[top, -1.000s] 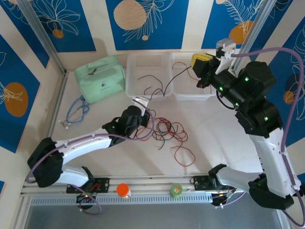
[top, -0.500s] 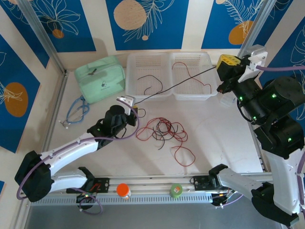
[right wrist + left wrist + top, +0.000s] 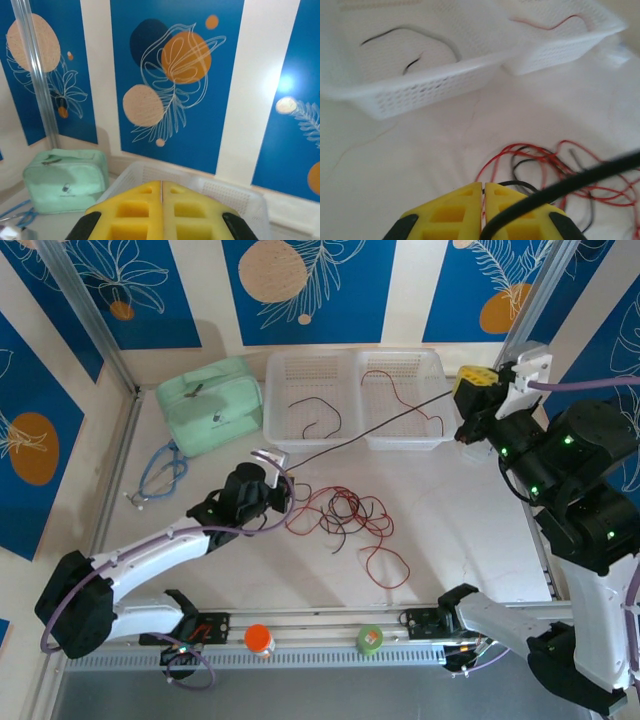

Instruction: Untangle the cables

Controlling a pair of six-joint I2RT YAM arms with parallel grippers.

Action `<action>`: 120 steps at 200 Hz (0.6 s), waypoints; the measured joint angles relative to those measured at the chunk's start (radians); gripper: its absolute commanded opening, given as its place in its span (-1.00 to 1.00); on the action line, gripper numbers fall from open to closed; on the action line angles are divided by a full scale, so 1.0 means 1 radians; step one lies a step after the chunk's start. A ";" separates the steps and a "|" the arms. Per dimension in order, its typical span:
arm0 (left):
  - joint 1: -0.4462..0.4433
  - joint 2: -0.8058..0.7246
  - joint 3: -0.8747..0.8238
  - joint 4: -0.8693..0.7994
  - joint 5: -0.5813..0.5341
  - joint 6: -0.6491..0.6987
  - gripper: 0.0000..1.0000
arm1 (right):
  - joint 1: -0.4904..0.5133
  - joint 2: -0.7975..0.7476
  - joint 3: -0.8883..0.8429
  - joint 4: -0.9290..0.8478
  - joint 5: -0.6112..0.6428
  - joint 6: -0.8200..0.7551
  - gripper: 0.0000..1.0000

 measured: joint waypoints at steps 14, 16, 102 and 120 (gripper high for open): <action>0.003 0.003 0.048 -0.156 -0.109 -0.056 -0.85 | 0.000 -0.019 -0.075 0.007 -0.027 0.044 -1.00; 0.003 0.004 0.056 -0.187 -0.125 -0.063 -0.84 | 0.000 -0.020 -0.083 0.008 -0.030 0.049 -1.00; 0.029 0.192 0.225 -0.833 -0.338 -0.239 0.46 | 0.050 -0.105 -0.546 0.142 -0.053 0.279 -1.00; 0.029 0.224 0.227 -0.843 -0.314 -0.243 0.74 | 0.061 -0.129 -0.638 0.151 -0.036 0.309 -1.00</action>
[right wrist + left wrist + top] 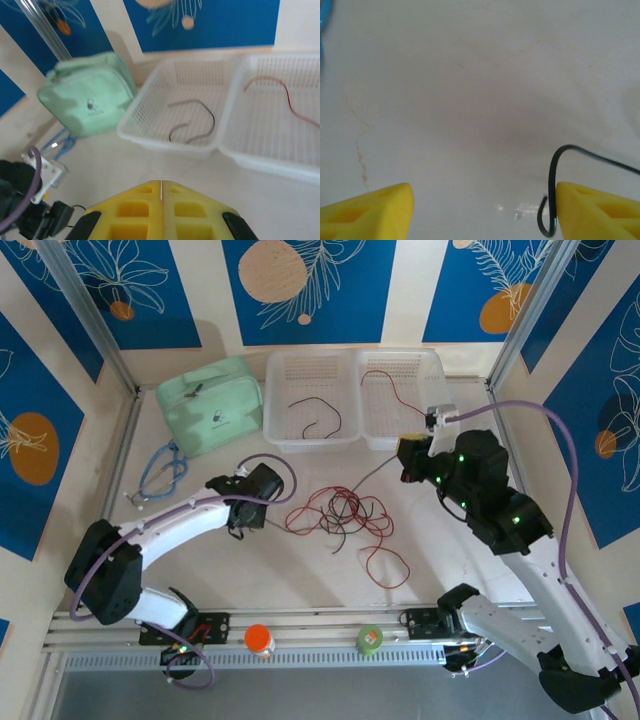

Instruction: Untangle the cables

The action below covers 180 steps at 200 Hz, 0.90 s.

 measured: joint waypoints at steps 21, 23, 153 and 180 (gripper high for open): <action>0.000 0.002 0.021 -0.008 0.025 0.018 0.87 | 0.001 -0.025 -0.062 -0.001 0.018 0.024 -1.00; 0.000 0.002 0.024 -0.009 0.026 0.023 0.88 | 0.001 -0.027 -0.066 -0.001 0.019 0.027 -1.00; 0.000 -0.039 -0.057 0.105 0.282 0.068 0.50 | 0.001 -0.044 -0.072 0.052 0.024 0.045 -1.00; 0.000 -0.002 -0.060 0.212 0.293 0.101 0.43 | 0.001 -0.044 -0.072 0.052 0.021 0.046 -1.00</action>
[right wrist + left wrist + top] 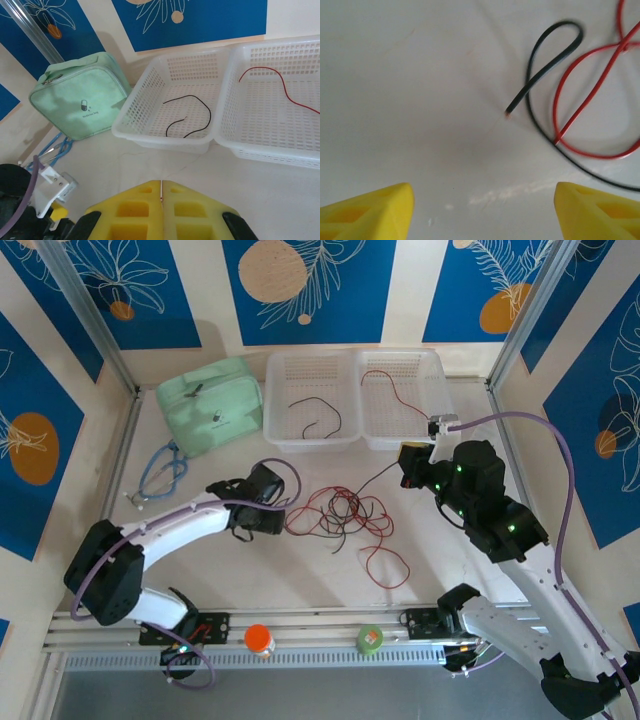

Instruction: Untangle the cables

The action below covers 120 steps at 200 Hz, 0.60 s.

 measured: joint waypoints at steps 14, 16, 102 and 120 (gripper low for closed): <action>0.000 0.027 0.013 0.044 0.005 0.024 0.39 | 0.000 0.000 0.000 0.000 0.000 0.000 -1.00; 0.000 0.032 0.015 0.051 0.006 0.029 0.39 | 0.000 0.000 0.000 0.000 0.000 0.000 -1.00; 0.000 0.261 0.179 0.096 -0.024 0.147 0.01 | 0.000 0.000 0.000 0.000 -0.008 0.000 -1.00; 0.000 0.270 0.179 0.083 -0.028 0.152 -0.08 | 0.000 0.000 0.000 0.000 -0.008 0.000 -1.00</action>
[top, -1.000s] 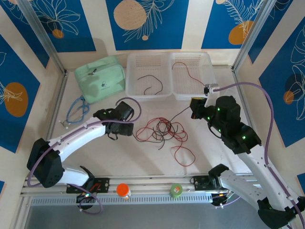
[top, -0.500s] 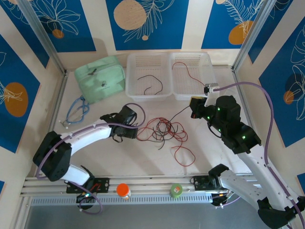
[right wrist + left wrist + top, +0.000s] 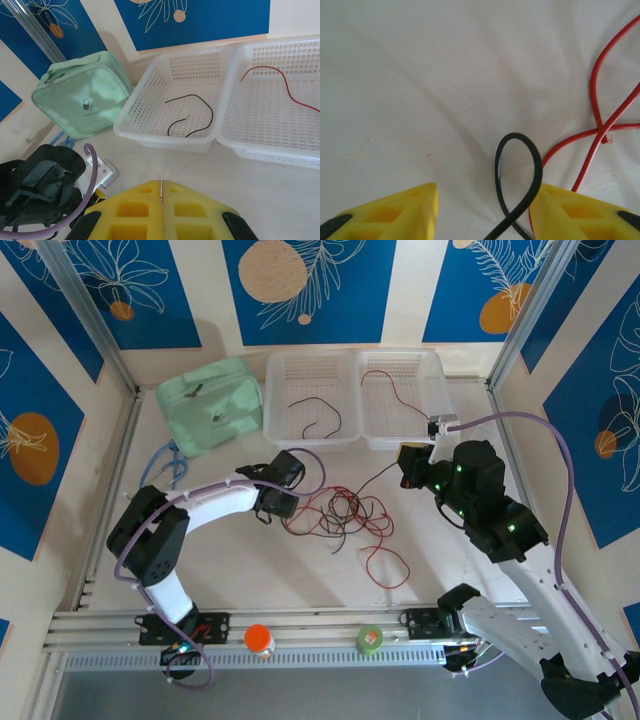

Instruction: Untangle the cables

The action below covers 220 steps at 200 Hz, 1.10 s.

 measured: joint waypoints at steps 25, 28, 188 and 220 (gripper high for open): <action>0.000 -0.001 0.000 -0.006 -0.007 0.005 -0.30 | 0.000 0.000 0.000 0.000 0.000 0.000 -1.00; 0.000 -0.002 0.000 -0.008 -0.008 0.012 -0.35 | 0.000 0.000 0.000 0.000 0.000 0.000 -1.00; 0.127 -0.281 -0.009 -0.158 -0.084 0.037 -1.00 | -0.225 -0.047 0.141 -0.115 0.112 -0.151 -1.00; 0.205 -0.450 -0.044 -0.206 -0.035 0.044 -1.00 | -0.398 -0.046 0.205 -0.138 0.142 -0.231 -1.00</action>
